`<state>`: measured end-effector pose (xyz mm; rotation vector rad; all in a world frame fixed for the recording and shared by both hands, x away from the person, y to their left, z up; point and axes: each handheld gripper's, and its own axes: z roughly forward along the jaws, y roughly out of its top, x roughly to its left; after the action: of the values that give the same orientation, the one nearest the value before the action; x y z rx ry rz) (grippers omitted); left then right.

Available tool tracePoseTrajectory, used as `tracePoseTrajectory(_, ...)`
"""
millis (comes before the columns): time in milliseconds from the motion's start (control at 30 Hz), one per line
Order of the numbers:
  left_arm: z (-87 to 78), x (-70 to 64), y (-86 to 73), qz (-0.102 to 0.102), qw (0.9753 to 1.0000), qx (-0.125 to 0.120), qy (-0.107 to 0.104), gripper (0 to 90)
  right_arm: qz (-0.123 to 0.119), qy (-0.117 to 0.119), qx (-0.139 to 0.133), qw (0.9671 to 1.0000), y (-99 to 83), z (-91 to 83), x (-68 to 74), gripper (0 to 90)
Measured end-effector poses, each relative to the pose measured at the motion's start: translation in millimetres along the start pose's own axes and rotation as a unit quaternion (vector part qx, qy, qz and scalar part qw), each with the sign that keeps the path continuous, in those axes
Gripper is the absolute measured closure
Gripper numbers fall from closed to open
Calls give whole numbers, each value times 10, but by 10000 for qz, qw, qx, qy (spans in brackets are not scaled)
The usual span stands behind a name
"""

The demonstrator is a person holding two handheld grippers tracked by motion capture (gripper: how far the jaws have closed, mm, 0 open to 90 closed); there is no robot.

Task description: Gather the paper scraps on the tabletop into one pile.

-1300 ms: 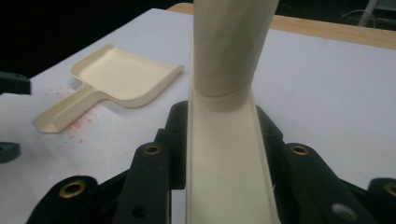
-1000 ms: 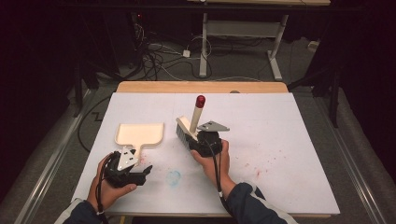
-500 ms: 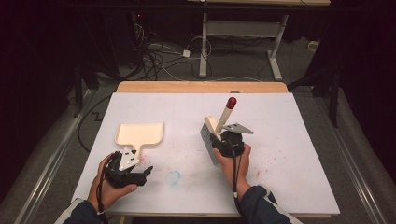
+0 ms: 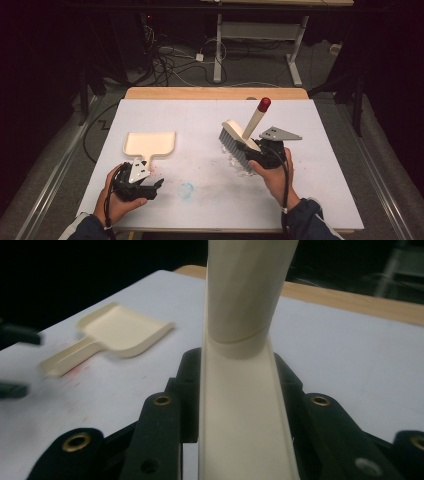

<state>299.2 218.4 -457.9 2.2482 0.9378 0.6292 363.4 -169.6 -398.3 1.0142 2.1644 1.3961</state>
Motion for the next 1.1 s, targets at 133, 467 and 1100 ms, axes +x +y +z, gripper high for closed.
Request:
tracePoseTrajectory(133, -1, -11, 4, 41, 10000, 3, -7, 193, -653, 536, 254, 9961, -39, -130, -19, 676)
tracePoseTrajectory(467, 12, -21, 7, 96, 9999, 56, -42, 193, -1788, 2004, 971, 9584, -436, -246, -55, 676)
tracePoseTrajectory(1100, 54, -47, 11, 177, 9997, 126, -120, 194, -1786, 1767, 736, 9651, -263, 334, -348, 677)
